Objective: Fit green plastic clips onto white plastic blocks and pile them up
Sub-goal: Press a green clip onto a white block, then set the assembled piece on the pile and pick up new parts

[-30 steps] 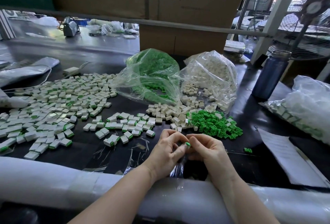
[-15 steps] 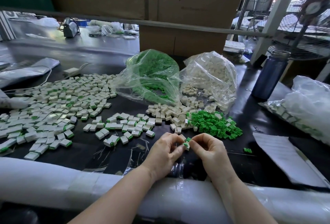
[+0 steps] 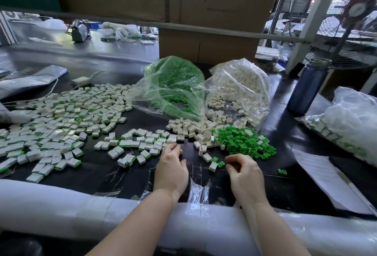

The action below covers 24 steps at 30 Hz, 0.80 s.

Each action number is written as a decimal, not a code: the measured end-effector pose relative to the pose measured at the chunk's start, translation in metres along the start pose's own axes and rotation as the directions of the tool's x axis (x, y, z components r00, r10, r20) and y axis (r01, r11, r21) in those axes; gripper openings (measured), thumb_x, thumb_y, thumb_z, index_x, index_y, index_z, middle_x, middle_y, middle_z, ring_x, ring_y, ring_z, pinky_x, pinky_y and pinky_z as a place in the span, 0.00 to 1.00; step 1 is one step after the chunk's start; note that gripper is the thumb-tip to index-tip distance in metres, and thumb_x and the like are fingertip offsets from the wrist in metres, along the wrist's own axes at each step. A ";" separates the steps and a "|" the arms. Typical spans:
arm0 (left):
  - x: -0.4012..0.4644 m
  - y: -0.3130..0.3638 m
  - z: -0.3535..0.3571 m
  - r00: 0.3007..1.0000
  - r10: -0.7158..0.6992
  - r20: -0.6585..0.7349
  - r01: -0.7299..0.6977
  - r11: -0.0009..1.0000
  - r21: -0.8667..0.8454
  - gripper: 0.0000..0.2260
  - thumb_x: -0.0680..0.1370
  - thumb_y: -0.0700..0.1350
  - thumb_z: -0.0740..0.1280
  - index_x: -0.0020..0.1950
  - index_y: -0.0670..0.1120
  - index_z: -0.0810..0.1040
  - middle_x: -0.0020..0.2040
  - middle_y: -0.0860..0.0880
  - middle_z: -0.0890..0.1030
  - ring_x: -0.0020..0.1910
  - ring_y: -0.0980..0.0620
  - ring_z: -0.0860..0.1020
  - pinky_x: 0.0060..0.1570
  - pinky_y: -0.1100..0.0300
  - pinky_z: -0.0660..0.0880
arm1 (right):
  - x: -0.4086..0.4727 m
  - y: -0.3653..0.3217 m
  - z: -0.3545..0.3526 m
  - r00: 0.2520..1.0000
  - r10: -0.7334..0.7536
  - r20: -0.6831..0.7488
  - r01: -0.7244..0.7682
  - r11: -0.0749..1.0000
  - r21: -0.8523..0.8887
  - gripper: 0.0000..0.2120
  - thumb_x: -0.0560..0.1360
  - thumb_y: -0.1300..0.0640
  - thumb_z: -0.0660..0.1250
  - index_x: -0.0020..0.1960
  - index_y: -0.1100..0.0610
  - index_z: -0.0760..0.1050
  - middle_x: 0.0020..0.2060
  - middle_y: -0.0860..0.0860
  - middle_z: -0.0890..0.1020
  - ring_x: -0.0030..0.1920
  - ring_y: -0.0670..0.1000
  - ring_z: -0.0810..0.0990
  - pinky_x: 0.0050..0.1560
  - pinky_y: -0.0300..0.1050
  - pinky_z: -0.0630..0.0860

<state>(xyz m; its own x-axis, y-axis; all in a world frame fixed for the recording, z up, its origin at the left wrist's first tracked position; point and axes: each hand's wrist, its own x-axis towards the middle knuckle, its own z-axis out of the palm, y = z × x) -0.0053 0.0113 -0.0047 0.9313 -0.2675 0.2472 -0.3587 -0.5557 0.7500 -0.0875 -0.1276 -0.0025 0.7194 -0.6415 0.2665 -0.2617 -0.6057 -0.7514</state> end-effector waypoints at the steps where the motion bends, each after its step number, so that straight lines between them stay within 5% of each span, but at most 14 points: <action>1: -0.001 0.001 0.000 1.000 0.015 0.028 -0.016 0.999 0.031 0.21 0.78 0.39 0.62 0.72 0.40 0.65 0.72 0.50 0.64 0.69 0.52 0.66 0.63 0.72 0.57 | 0.000 0.000 0.001 1.000 -0.003 0.009 0.003 1.000 -0.020 0.06 0.73 0.64 0.67 0.47 0.56 0.80 0.43 0.48 0.78 0.49 0.51 0.76 0.53 0.42 0.71; 4: -0.003 0.004 0.002 0.993 0.095 0.073 -0.105 0.982 0.157 0.23 0.79 0.42 0.61 0.73 0.42 0.61 0.74 0.50 0.60 0.74 0.53 0.56 0.71 0.64 0.51 | 0.001 0.000 0.002 0.999 -0.026 0.035 0.029 0.995 -0.092 0.08 0.74 0.64 0.66 0.51 0.57 0.80 0.45 0.47 0.77 0.53 0.51 0.75 0.56 0.41 0.70; 7: -0.006 0.006 0.004 0.960 0.258 0.106 -0.276 0.937 0.217 0.20 0.79 0.43 0.61 0.71 0.47 0.66 0.69 0.52 0.65 0.70 0.55 0.58 0.72 0.63 0.53 | 0.001 -0.001 0.003 0.998 -0.041 0.054 0.049 0.986 -0.158 0.11 0.75 0.62 0.65 0.56 0.56 0.79 0.51 0.49 0.78 0.56 0.51 0.73 0.58 0.41 0.67; 12: -0.008 0.007 0.013 0.819 0.433 0.376 -0.541 0.802 0.255 0.20 0.81 0.47 0.55 0.74 0.54 0.61 0.74 0.58 0.58 0.72 0.57 0.52 0.70 0.61 0.50 | 0.000 -0.005 0.005 0.992 -0.033 0.119 0.067 0.954 -0.292 0.14 0.78 0.56 0.60 0.62 0.49 0.76 0.59 0.46 0.76 0.60 0.51 0.69 0.60 0.46 0.66; 19: -0.007 0.008 0.011 0.840 0.443 0.312 -0.493 0.865 0.099 0.11 0.79 0.47 0.62 0.59 0.49 0.79 0.60 0.54 0.77 0.59 0.54 0.68 0.61 0.63 0.63 | -0.002 -0.008 0.003 0.995 -0.034 0.098 0.064 0.946 -0.317 0.03 0.74 0.54 0.68 0.47 0.52 0.78 0.48 0.47 0.79 0.53 0.50 0.72 0.51 0.43 0.65; 24: -0.009 0.011 0.007 0.861 0.406 0.305 -0.439 0.898 0.043 0.09 0.77 0.43 0.65 0.56 0.47 0.78 0.53 0.51 0.78 0.54 0.52 0.72 0.56 0.62 0.67 | -0.004 -0.006 0.002 0.993 -0.085 0.079 0.096 0.982 -0.161 0.06 0.71 0.61 0.71 0.47 0.54 0.78 0.38 0.45 0.77 0.46 0.50 0.75 0.45 0.39 0.66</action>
<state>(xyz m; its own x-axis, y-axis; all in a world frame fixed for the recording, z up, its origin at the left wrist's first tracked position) -0.0178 0.0023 -0.0027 0.6370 -0.6965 0.3303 -0.7332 -0.4153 0.5384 -0.0870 -0.1204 0.0000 0.7875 -0.5487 0.2806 -0.2910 -0.7324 -0.6156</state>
